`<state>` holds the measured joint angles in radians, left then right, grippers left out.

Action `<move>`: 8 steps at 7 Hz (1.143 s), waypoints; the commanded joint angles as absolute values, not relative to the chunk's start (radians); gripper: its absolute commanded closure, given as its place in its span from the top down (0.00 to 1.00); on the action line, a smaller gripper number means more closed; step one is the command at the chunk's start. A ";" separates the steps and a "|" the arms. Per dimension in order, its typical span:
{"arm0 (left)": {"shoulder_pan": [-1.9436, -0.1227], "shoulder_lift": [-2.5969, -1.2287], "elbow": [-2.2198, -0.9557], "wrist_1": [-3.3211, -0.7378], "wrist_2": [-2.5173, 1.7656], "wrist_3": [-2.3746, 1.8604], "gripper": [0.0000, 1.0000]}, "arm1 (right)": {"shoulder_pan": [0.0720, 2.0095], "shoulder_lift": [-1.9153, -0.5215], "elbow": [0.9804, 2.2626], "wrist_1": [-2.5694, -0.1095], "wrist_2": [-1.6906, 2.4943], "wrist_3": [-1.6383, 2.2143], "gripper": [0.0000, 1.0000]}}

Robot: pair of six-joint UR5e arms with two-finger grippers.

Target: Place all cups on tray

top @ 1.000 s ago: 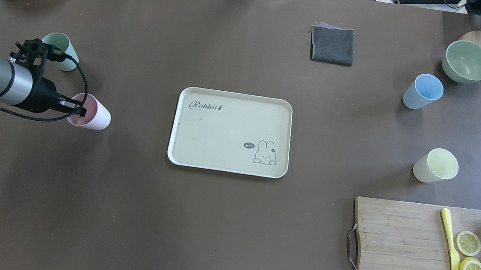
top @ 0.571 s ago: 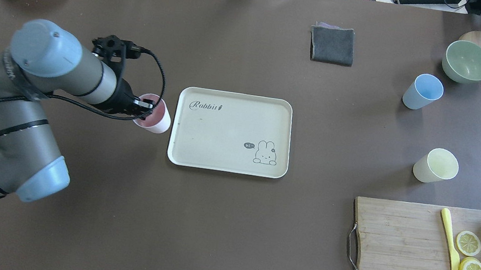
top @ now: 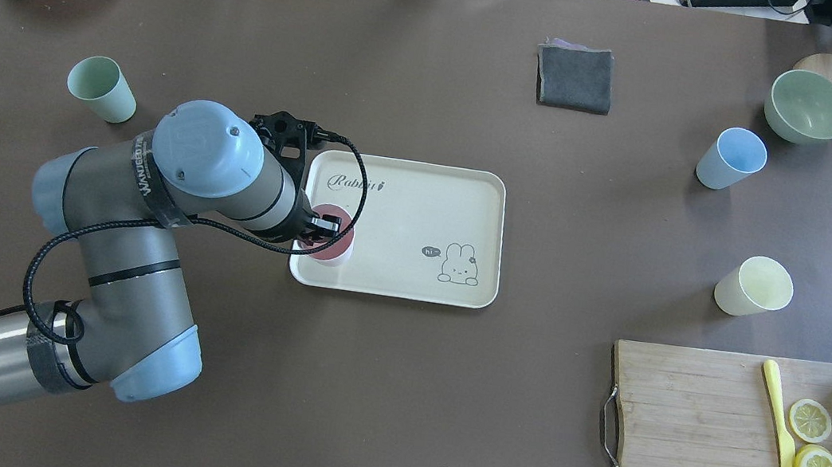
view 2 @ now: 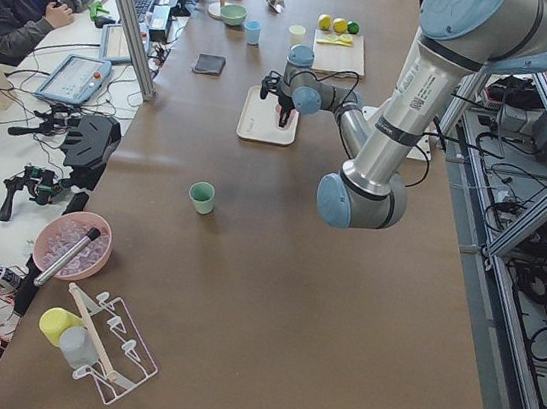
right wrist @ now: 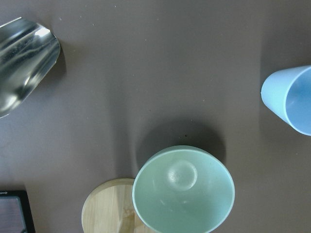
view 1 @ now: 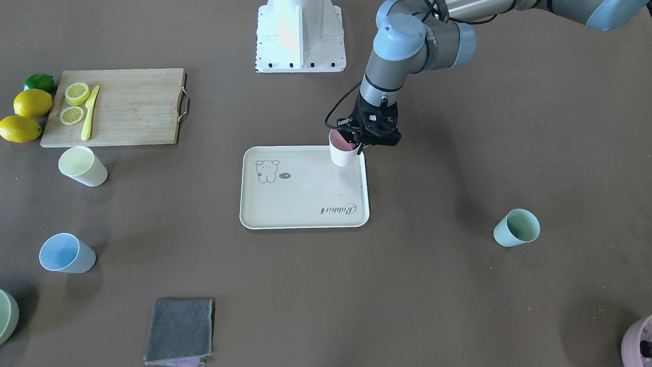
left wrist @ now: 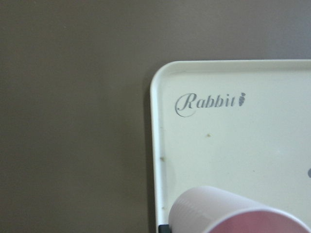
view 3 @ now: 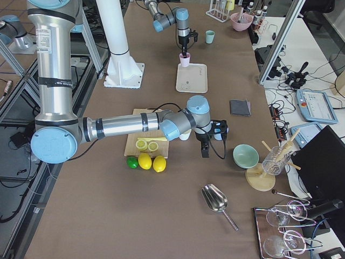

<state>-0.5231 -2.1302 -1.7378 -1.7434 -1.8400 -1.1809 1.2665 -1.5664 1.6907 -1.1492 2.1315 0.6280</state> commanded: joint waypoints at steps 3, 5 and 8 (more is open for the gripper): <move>-0.514 -2.132 -1.756 -1.740 -1.796 -1.157 0.98 | 1.256 -1.421 1.576 -1.163 2.141 0.627 0.99; -0.688 -2.125 -1.837 -1.638 -1.955 -0.984 0.98 | 1.259 -1.292 1.525 -1.275 2.143 0.637 0.94; -0.882 -2.071 -1.848 -1.600 -2.069 -0.737 0.98 | 1.217 -1.236 1.476 -1.304 2.175 0.641 0.85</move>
<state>-0.8304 -2.0882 -1.8463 -1.6067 -2.0371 -0.8067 1.2413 -1.2479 1.4855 -1.3007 2.1586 0.6389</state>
